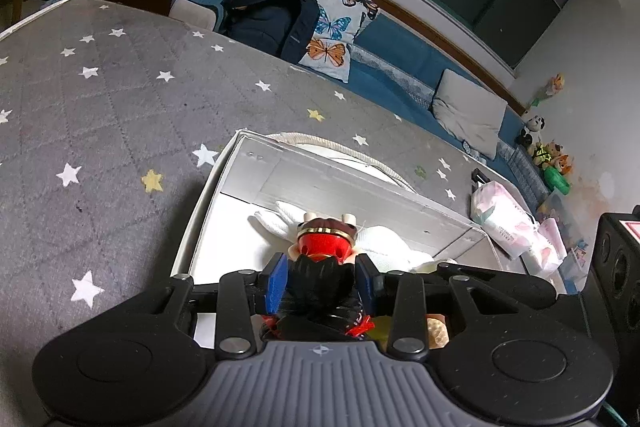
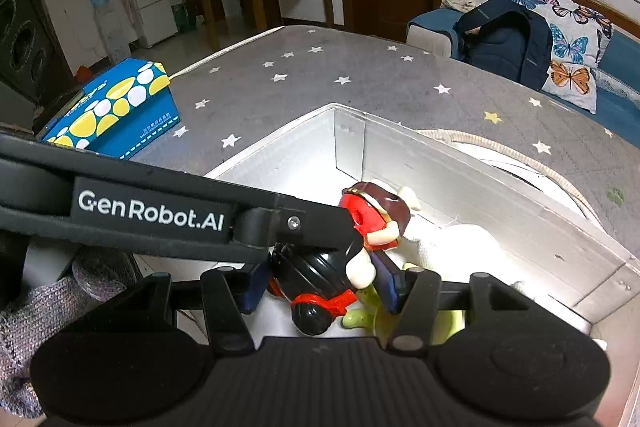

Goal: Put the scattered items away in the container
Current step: 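Lift the black-and-red figure with the left gripper into the box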

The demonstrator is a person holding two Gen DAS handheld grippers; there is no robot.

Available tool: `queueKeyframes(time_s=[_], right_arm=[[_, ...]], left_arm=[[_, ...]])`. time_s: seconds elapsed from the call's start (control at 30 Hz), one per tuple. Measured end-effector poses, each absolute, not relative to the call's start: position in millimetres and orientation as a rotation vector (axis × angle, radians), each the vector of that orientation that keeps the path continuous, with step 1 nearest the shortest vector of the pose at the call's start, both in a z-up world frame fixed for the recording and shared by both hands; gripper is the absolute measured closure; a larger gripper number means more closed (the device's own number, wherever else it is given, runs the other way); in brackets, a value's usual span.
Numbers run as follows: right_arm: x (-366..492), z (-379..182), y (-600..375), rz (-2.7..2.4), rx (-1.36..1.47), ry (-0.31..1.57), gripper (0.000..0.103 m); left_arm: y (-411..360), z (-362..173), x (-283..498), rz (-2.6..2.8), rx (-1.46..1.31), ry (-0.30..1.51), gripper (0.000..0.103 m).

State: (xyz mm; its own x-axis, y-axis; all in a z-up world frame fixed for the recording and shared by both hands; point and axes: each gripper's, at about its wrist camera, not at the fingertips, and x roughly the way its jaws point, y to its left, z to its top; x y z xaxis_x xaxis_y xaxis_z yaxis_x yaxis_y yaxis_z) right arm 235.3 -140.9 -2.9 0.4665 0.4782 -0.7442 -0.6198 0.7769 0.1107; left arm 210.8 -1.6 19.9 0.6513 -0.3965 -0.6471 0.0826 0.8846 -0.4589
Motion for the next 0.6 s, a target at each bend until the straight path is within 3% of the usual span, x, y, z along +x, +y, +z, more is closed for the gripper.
queueKeyframes(time_s=[0.6], right_arm=[[239.8, -6.1, -140.0, 0.677, -0.200, 0.878, 0.047]], left_arm=[[-5.1, 16.7, 212.8, -0.280, -0.384, 0.832, 0.064]])
